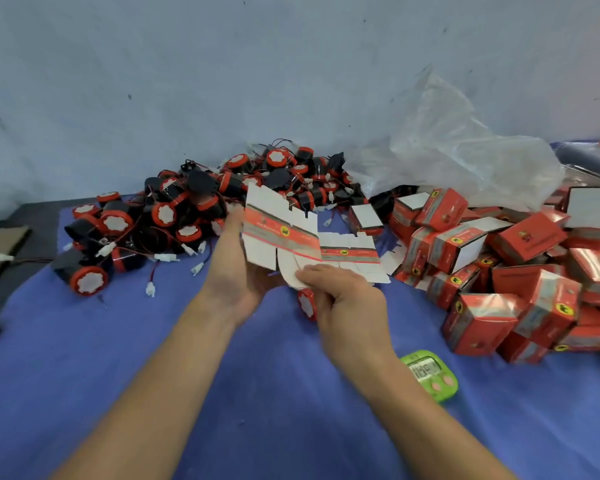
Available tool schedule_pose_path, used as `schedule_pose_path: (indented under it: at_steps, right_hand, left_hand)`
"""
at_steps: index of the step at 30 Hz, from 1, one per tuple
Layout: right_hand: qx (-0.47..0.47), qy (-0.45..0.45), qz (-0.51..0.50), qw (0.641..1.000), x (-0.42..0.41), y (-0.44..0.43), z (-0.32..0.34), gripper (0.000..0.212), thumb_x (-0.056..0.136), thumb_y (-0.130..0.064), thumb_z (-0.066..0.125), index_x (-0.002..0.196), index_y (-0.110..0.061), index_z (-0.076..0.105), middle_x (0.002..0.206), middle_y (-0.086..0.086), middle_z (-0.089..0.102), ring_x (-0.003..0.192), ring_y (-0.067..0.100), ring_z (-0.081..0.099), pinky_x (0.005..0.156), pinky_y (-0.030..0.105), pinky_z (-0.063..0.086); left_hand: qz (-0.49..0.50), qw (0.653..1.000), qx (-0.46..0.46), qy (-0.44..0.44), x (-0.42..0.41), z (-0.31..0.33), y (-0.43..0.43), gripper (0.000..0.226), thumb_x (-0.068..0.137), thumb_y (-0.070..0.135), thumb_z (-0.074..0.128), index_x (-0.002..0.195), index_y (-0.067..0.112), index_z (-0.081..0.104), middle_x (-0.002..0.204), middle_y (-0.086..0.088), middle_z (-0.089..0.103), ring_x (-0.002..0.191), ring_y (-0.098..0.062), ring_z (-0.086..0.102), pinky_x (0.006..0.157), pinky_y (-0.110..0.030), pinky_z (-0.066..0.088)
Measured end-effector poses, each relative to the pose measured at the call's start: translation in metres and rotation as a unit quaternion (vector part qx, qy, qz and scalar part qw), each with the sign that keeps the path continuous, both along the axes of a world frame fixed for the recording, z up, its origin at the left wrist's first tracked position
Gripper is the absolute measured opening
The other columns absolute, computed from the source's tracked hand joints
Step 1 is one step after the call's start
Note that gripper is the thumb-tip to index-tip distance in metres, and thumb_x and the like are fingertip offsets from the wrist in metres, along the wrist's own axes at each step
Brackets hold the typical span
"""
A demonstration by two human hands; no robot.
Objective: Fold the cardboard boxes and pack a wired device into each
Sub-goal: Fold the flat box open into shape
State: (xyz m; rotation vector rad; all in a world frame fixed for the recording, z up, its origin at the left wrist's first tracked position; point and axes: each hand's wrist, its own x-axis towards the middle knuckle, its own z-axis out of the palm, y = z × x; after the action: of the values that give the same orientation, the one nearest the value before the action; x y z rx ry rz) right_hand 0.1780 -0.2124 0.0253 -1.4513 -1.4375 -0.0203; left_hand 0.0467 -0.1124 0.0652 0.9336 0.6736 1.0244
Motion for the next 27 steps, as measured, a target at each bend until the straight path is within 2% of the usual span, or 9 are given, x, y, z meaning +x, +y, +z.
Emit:
schedule_pose_path:
  at_steps: [2,4,7,10,15,18,22,25,27]
  right_hand:
    - [-0.039,-0.013,0.046,0.998,-0.010,0.001,-0.009,0.045,0.080,0.015,0.057,0.100,-0.015,0.083,0.111,-0.004,0.078,0.107,0.022,0.069,0.093,0.028,0.052]
    - [-0.122,0.050,0.093,0.987,-0.020,0.000,-0.014,0.050,0.079,0.004,0.047,0.104,-0.022,0.082,0.107,-0.025,0.072,0.106,0.006,0.064,0.086,0.015,0.050]
    - [-0.165,0.191,0.081,0.964,-0.035,0.004,-0.019,0.062,0.083,-0.013,0.049,0.136,-0.041,0.063,0.104,-0.034,0.069,0.096,-0.010,0.061,0.073,0.003,0.043]
    - [-0.184,0.286,0.093,0.936,-0.048,0.013,-0.019,0.067,0.087,-0.012,0.063,0.146,-0.042,0.051,0.126,-0.033,0.064,0.111,-0.014,0.058,0.084,0.003,0.044]
    - [-0.198,0.272,0.095,0.937,-0.052,0.017,-0.031,0.038,0.093,-0.003,0.065,0.102,-0.040,0.066,0.086,-0.019,0.077,0.069,0.006,0.065,0.061,0.018,0.051]
    - [-0.201,0.282,0.069,0.935,-0.047,0.019,-0.039,0.026,0.094,-0.003,0.066,0.096,-0.029,0.066,0.081,-0.013,0.078,0.079,0.018,0.073,0.070,0.037,0.059]
    - [-0.189,0.270,0.076,0.941,-0.043,0.021,-0.044,0.023,0.095,-0.002,0.063,0.096,-0.025,0.067,0.081,-0.013,0.078,0.079,0.017,0.072,0.068,0.034,0.059]
    - [-0.179,0.248,0.074,0.949,-0.044,0.021,-0.047,0.024,0.098,-0.005,0.063,0.099,-0.030,0.065,0.085,-0.024,0.075,0.084,-0.002,0.070,0.067,0.009,0.052]
    - [-0.173,0.236,0.074,0.953,-0.046,0.020,-0.048,0.026,0.099,-0.008,0.064,0.100,-0.034,0.064,0.088,-0.026,0.075,0.088,-0.006,0.069,0.069,0.006,0.049]
  left_hand:
    - [0.058,0.998,0.011,0.029,-0.018,-0.006,0.002,0.042,0.109,0.041,0.042,0.113,0.015,0.075,0.109,-0.008,0.079,0.100,-0.031,0.075,0.080,-0.041,0.061]
    - [0.146,0.982,0.030,0.119,-0.039,-0.022,0.004,0.021,0.103,0.011,0.055,0.095,0.010,0.074,0.088,-0.005,0.079,0.084,-0.028,0.074,0.069,-0.035,0.060]
    - [0.102,0.985,0.033,0.137,-0.070,-0.048,0.000,0.020,0.095,0.001,0.060,0.105,0.007,0.076,0.103,-0.010,0.080,0.095,-0.028,0.076,0.074,-0.037,0.063]
    - [0.080,0.992,-0.020,0.096,-0.089,-0.064,-0.008,0.031,0.088,0.000,0.062,0.117,0.005,0.073,0.114,-0.015,0.077,0.102,-0.029,0.076,0.083,-0.039,0.060]
    - [0.122,0.983,-0.028,0.138,-0.096,-0.079,-0.003,0.031,0.092,-0.011,0.056,0.117,0.001,0.071,0.110,-0.018,0.077,0.098,-0.034,0.073,0.086,-0.044,0.059]
    - [0.127,0.981,0.019,0.142,-0.096,-0.080,-0.005,0.035,0.090,-0.015,0.057,0.114,0.006,0.072,0.107,-0.013,0.079,0.096,-0.029,0.075,0.080,-0.038,0.060]
    - [0.120,0.982,0.057,0.137,-0.095,-0.081,-0.013,0.034,0.084,-0.010,0.059,0.104,0.010,0.079,0.105,-0.012,0.079,0.099,-0.029,0.076,0.080,-0.037,0.060]
    - [0.124,0.990,0.034,0.054,-0.101,-0.077,-0.017,0.028,0.086,0.016,0.056,0.088,0.014,0.084,0.097,-0.009,0.079,0.090,-0.027,0.076,0.073,-0.037,0.061]
    - [0.069,0.998,-0.005,-0.003,-0.106,-0.072,-0.018,0.048,0.099,0.038,0.043,0.102,0.013,0.084,0.112,-0.013,0.078,0.102,-0.030,0.075,0.079,-0.040,0.061]
